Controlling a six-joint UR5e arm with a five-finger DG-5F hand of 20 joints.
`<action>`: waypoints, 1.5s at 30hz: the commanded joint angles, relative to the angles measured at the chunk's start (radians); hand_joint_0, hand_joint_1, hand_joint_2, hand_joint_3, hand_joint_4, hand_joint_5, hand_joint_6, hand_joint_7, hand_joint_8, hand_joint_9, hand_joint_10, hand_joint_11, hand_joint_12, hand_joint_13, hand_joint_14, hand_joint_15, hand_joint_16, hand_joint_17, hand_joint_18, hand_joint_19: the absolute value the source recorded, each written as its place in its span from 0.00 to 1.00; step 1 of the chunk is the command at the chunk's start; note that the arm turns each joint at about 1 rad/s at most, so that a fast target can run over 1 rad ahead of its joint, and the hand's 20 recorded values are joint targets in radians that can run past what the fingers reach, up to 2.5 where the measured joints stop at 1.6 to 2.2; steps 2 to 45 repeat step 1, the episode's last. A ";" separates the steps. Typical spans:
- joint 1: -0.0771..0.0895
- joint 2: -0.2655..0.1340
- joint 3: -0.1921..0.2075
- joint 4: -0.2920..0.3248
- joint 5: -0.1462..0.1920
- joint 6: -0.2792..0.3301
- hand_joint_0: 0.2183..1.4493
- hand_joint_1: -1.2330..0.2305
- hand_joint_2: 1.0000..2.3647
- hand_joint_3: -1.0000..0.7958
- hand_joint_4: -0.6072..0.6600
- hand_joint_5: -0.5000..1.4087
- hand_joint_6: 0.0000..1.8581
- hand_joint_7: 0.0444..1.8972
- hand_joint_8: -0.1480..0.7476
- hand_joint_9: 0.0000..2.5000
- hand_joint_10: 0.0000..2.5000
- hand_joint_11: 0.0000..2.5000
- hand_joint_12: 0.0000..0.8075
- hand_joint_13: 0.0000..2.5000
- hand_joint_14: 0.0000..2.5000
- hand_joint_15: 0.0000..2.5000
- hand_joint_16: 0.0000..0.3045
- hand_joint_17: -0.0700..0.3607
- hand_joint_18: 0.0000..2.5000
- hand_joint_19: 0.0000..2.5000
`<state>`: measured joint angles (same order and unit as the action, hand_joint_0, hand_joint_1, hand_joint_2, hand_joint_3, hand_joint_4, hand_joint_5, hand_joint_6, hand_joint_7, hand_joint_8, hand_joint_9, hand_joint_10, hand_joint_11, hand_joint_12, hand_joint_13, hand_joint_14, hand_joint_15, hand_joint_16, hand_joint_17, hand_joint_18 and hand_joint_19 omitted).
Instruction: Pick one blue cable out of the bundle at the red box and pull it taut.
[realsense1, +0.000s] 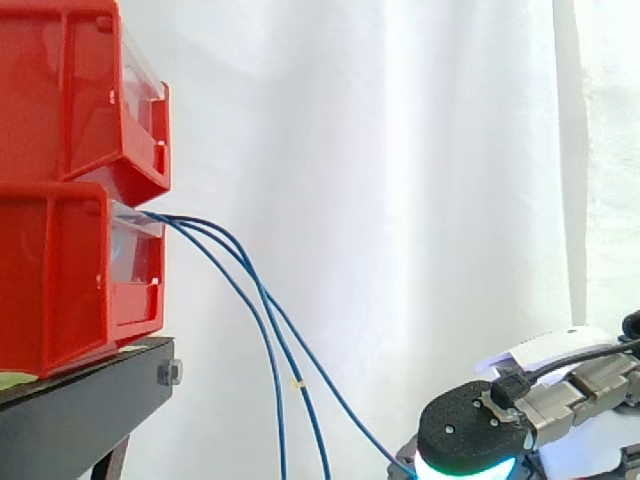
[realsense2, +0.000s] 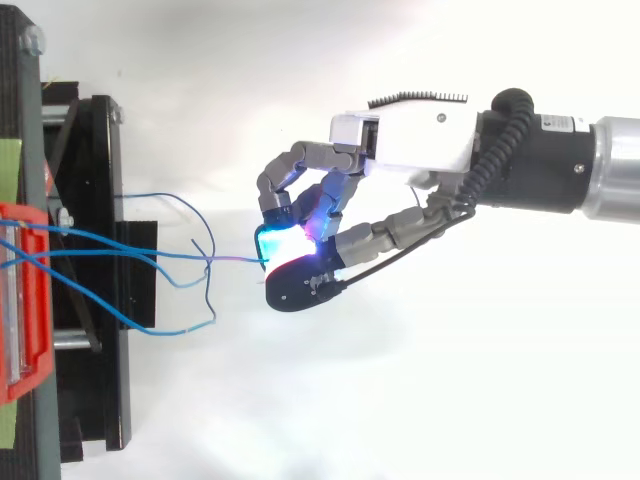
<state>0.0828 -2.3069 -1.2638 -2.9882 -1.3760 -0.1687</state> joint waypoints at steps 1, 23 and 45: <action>0.000 0.000 0.000 0.000 0.000 0.000 0.37 0.27 0.01 0.52 0.58 0.20 0.49 0.70 0.61 0.40 0.01 0.35 0.47 0.28 0.01 0.15 0.17 0.44 0.26 0.17; 0.000 0.000 0.000 0.000 0.000 0.000 0.37 0.27 0.01 0.52 0.58 0.20 0.49 0.70 0.61 0.40 0.01 0.35 0.47 0.28 0.01 0.15 0.17 0.44 0.26 0.17; 0.000 0.000 0.000 0.000 0.000 0.000 0.37 0.27 0.01 0.52 0.58 0.20 0.49 0.70 0.61 0.40 0.01 0.35 0.47 0.28 0.01 0.15 0.17 0.44 0.26 0.17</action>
